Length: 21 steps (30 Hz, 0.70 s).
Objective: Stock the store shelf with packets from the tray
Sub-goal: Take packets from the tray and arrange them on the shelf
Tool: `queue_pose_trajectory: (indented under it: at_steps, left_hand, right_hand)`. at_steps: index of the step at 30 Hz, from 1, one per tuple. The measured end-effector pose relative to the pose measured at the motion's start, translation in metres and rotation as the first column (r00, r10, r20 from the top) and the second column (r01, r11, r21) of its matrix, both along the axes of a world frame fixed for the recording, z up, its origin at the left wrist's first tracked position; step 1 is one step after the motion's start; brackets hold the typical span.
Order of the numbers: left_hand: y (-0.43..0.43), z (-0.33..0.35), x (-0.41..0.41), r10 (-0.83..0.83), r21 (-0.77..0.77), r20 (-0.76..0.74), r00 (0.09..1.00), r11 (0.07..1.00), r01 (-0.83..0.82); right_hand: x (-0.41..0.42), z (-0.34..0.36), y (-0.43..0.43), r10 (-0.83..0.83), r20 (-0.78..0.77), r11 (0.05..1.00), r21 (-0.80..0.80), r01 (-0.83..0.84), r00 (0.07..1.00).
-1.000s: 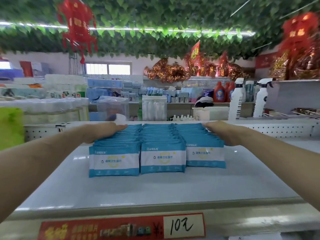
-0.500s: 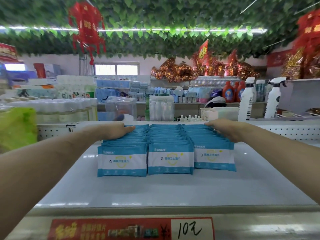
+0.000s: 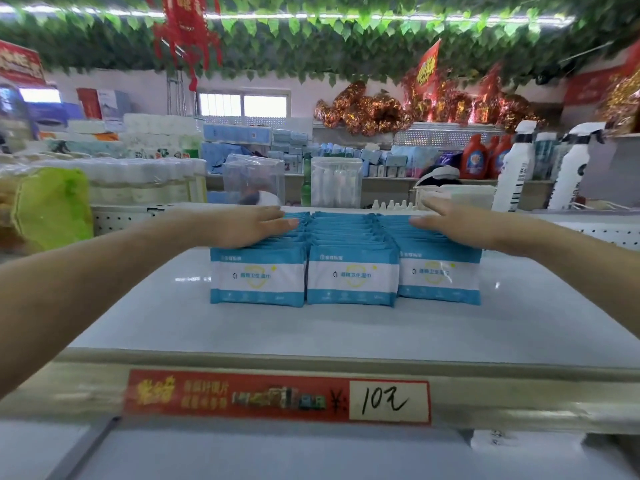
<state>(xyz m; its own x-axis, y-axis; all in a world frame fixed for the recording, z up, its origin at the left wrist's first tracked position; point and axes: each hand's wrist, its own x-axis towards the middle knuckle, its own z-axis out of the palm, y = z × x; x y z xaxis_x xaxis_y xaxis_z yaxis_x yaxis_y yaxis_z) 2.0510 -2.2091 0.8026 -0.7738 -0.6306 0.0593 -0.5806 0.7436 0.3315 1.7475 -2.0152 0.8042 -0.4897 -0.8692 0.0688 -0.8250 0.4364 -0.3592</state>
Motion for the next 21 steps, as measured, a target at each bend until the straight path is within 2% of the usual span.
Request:
queue_pose_trajectory:
  at_steps: [3, 5, 8, 11, 15, 18, 21]
  left_hand:
    - [0.004, -0.01, 0.003, -0.078, -0.059, 0.004, 0.997, 0.995, 0.078]
    - [0.005, -0.012, 0.005, -0.114, -0.068, -0.018, 0.993, 0.991, 0.112]
    - [0.001, -0.008, 0.007, -0.161, -0.111, -0.027, 0.987, 0.981, 0.157]
    - [0.007, -0.013, 0.006, -0.205, -0.239, 0.002, 0.979, 0.95, 0.199]
    - [0.009, -0.029, -0.002, -0.153, -0.27, 0.02, 0.988, 0.951, 0.153]
    - [0.007, -0.022, 0.004, -0.195, -0.287, 0.022, 0.981, 0.938, 0.193]
    - [0.006, -0.012, 0.025, -0.209, -0.316, 0.057, 0.976, 0.924, 0.216]
  right_hand:
    - [0.016, 0.002, 0.015, 0.191, -0.156, 0.975, 0.143, -0.169, 0.969]
    - [0.027, -0.002, 0.02, 0.28, -0.191, 0.949, 0.2, -0.242, 0.941]
    - [0.049, -0.007, 0.017, 0.35, -0.233, 0.936, 0.132, -0.327, 0.907]
    - [0.071, -0.018, 0.01, 0.429, -0.396, 0.903, 0.17, -0.394, 0.812]
    - [0.105, -0.034, 0.004, 0.483, -0.526, 0.859, 0.13, -0.495, 0.7]
    - [0.127, -0.038, 0.002, 0.529, -0.586, 0.798, 0.097, -0.595, 0.614]
    - [0.14, -0.036, 0.0, 0.541, -0.595, 0.765, 0.054, -0.642, 0.594]
